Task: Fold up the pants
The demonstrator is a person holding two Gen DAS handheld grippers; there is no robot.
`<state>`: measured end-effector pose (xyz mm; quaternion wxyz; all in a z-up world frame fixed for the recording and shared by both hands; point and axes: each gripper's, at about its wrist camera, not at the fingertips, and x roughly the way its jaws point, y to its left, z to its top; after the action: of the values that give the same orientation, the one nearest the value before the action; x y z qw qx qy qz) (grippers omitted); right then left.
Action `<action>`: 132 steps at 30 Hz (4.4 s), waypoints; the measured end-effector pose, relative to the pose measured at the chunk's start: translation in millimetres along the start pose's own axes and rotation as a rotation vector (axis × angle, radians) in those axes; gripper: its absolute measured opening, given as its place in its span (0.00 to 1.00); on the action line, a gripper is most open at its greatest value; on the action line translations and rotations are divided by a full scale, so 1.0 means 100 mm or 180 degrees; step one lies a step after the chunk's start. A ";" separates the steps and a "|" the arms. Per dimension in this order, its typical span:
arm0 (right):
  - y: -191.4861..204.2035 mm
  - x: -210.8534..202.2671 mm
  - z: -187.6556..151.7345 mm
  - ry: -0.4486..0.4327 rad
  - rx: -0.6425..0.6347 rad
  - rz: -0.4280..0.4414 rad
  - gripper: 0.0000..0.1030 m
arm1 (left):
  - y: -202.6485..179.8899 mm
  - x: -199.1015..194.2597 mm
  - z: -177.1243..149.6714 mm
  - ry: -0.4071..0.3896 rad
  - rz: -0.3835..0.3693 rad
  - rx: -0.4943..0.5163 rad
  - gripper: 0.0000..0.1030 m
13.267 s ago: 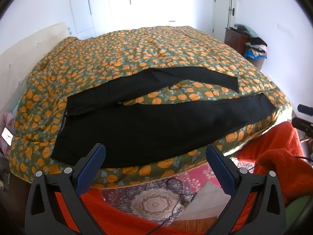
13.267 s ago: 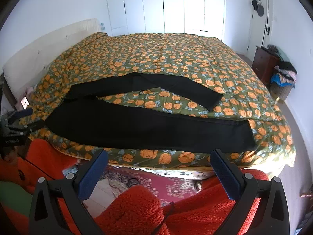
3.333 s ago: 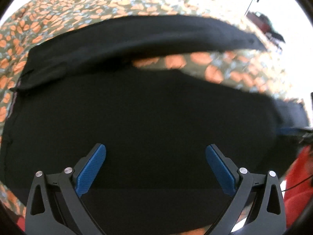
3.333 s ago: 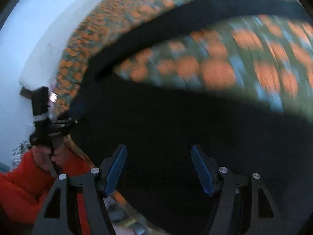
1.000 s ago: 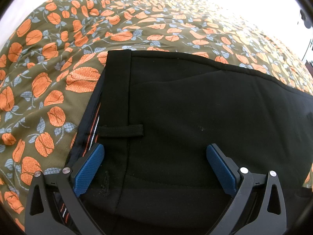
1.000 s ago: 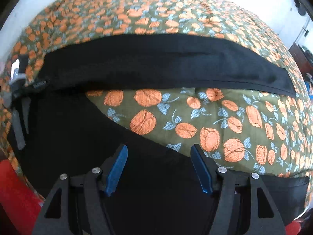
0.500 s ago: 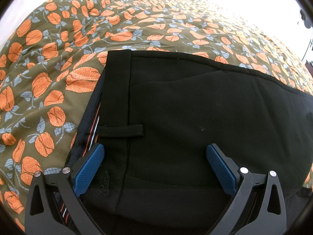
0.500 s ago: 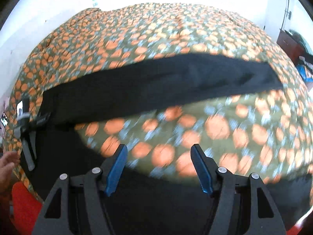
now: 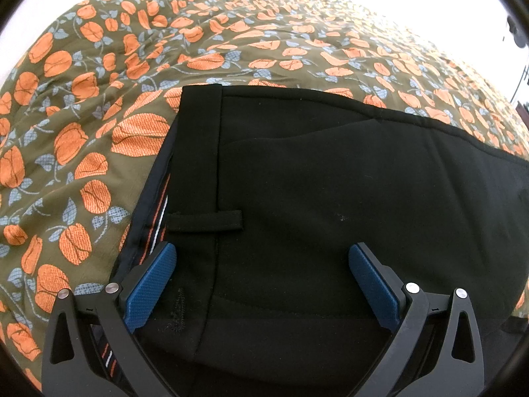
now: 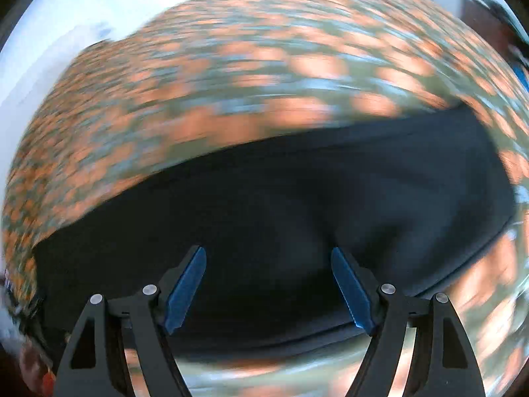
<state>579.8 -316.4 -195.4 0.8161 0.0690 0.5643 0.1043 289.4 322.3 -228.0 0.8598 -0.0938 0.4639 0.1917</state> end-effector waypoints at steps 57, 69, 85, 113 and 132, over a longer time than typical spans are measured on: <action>-0.52 -1.82 -2.90 -0.0943 0.0402 -0.0362 0.56 | -0.29 -0.73 -0.09 -0.0342 -0.0032 -0.0044 0.99; 0.12 -1.56 -3.06 -0.1024 -0.0277 -0.0236 0.62 | -1.13 -1.59 -1.19 -0.0650 -0.0454 0.0419 0.99; 0.06 -1.50 -3.09 -0.0992 -0.0209 -0.0193 0.64 | -0.88 -1.50 -1.32 -0.0600 -0.0296 0.0172 0.99; -0.86 -0.95 -2.54 -0.0993 0.2900 0.0598 0.17 | -0.92 -1.20 -1.37 -0.0335 -0.0282 0.0228 0.99; -0.06 -1.98 -2.27 -0.1531 0.1395 0.0342 0.07 | -0.94 -1.19 -1.38 -0.0319 -0.0288 0.0271 0.99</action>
<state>300.2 -372.0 -97.6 0.8850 0.2953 0.3600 0.0041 164.4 161.5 -206.3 0.8929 -0.0683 0.4233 0.1372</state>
